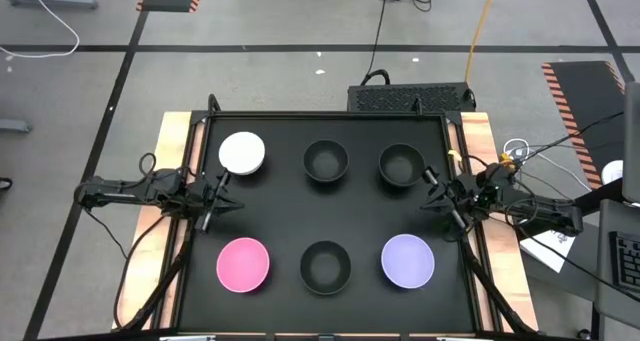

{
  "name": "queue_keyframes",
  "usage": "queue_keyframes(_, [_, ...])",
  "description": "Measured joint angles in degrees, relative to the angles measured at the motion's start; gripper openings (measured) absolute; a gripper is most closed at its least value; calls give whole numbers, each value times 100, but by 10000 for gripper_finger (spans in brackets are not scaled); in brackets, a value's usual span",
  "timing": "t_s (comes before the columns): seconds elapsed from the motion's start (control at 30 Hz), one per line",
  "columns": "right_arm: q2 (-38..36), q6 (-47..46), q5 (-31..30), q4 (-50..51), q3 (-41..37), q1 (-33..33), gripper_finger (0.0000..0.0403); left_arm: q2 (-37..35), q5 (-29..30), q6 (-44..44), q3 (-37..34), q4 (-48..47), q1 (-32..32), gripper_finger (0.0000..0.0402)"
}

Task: Nest bowls inside each other
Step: Stack the top right black bowl on top of the bottom black bowl

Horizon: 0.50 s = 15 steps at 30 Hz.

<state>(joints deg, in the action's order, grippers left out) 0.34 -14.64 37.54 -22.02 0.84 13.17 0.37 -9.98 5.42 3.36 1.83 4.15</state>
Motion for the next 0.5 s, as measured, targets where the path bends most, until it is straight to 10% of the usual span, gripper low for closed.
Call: queue_keyframes(0.5, [13, 529, -753, -1080, 0, -4, 4, -1, 117, -362, 2, 2100, -1, 6])
